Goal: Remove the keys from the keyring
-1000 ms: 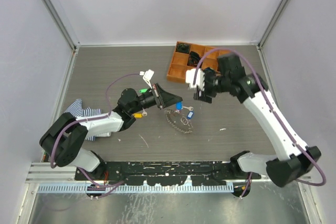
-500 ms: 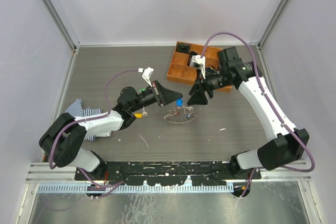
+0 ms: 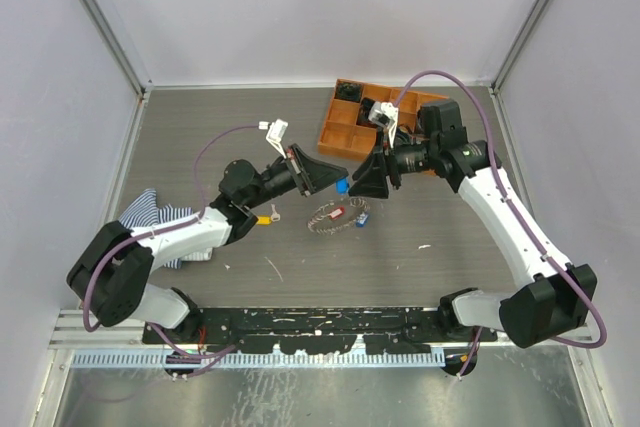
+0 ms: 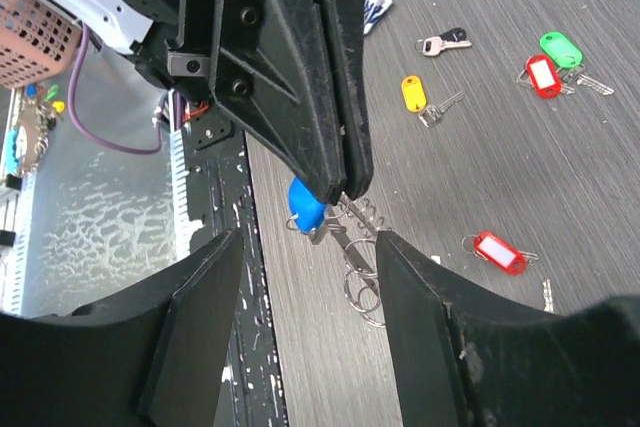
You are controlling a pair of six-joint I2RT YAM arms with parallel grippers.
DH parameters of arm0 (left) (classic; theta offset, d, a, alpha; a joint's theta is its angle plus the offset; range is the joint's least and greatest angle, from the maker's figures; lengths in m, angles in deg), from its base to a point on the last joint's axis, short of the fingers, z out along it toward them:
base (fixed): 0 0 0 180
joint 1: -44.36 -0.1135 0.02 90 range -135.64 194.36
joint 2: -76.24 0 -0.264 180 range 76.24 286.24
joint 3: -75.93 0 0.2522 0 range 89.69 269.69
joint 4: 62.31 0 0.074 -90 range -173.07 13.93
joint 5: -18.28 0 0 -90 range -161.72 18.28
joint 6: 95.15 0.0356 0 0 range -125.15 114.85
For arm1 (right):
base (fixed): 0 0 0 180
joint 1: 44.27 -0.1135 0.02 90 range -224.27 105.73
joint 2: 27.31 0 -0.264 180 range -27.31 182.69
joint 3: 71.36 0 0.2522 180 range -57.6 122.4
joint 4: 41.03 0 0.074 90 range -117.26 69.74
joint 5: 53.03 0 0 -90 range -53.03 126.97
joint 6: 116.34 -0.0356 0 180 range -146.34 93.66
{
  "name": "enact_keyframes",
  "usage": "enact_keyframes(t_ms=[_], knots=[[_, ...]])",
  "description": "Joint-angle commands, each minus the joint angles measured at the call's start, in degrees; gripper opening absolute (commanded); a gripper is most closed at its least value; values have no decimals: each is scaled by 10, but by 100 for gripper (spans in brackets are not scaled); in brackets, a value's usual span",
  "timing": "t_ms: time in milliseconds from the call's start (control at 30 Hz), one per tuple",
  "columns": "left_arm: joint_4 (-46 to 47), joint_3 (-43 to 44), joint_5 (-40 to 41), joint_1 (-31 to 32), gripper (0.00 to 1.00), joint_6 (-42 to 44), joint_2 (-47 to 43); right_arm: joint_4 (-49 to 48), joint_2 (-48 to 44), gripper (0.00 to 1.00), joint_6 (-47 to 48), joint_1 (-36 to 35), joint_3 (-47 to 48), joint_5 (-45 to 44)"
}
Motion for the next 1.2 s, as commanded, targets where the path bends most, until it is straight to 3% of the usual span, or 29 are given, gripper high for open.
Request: enact_keyframes(t_ms=[0, 700, 1100, 1167], knots=[[19, 30, 9, -1, 0, 5, -33, -65, -20, 60, -52, -2, -4, 10], [3, 41, 39, 16, 0, 25, -38, -173, -17, 42, -177, -16, -53, 53], [10, 45, 61, 27, 0, 30, -32, -235, -16, 23, -242, -18, -77, 65], [8, 46, 63, 27, 0, 32, -33, -243, -17, 14, -248, -17, -81, 71]])
